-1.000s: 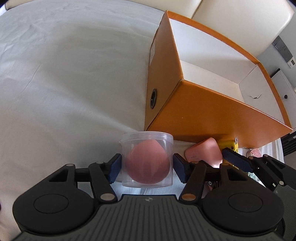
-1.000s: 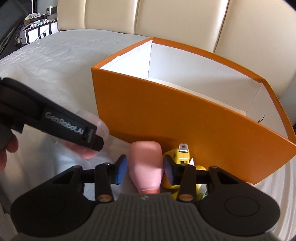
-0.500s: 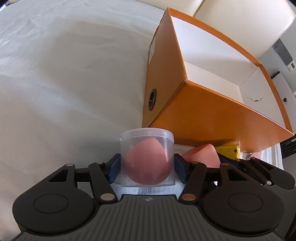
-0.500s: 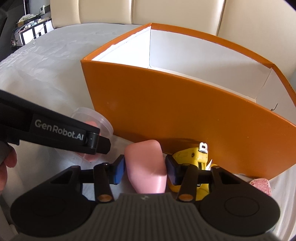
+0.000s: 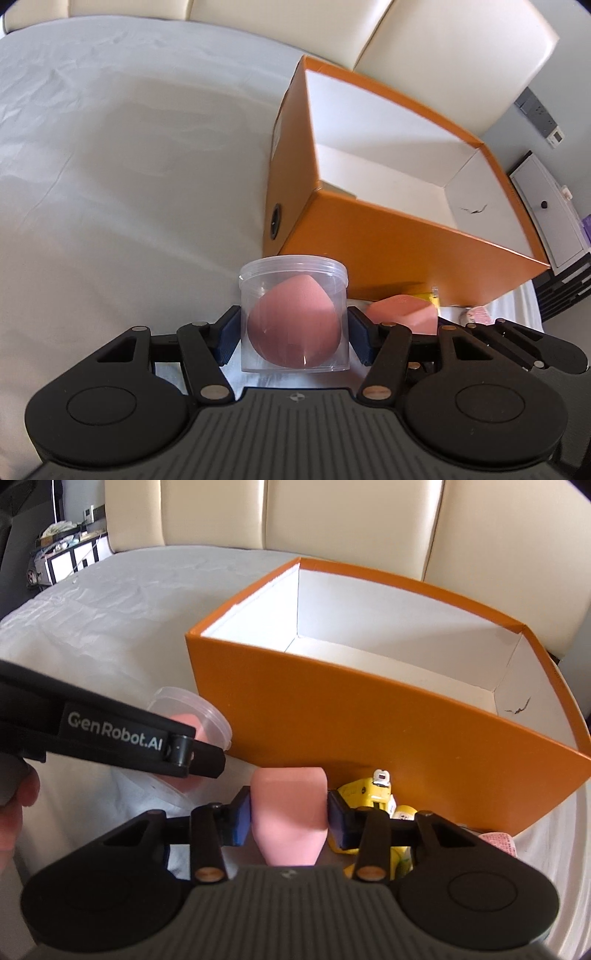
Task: Organize rigid objects
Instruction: 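Grasp the pink bottle with the right gripper while the left holds the cup, then carry the clear cup and pink bottle over into the orange box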
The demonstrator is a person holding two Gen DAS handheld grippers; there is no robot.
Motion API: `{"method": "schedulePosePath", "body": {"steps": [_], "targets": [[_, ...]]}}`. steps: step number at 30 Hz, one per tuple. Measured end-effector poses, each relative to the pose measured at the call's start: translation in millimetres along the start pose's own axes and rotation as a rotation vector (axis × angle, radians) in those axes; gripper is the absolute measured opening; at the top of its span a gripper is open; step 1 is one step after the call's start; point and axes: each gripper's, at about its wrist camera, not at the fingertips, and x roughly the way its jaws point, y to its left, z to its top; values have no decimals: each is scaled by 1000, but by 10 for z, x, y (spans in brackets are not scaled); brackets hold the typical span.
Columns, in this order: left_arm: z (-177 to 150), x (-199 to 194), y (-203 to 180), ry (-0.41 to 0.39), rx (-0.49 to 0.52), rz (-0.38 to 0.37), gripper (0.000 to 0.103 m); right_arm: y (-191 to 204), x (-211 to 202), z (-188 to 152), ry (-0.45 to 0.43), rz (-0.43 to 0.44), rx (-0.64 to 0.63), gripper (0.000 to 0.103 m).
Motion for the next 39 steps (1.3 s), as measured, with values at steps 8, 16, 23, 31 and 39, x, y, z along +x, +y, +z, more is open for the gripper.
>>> {"method": "schedulePosePath", "body": {"steps": [8, 16, 23, 31, 39], "targets": [[85, -437, -163, -103, 58, -26, 69, -82, -509, 77, -89, -2, -15, 42], [350, -661, -406, -165, 104, -91, 69, -385, -925, 379, -165, 30, 45, 42], [727, -553, -633, -185, 122, -117, 69, -684, -970, 773, -216, -1, 96, 42], [957, -1, -869, -81, 91, -149, 69, -1112, -607, 1026, -188, -121, 135, 42], [945, 630, -1104, 102, 101, -125, 69, -1570, 20, 957, 13, -144, 201, 42]]}}
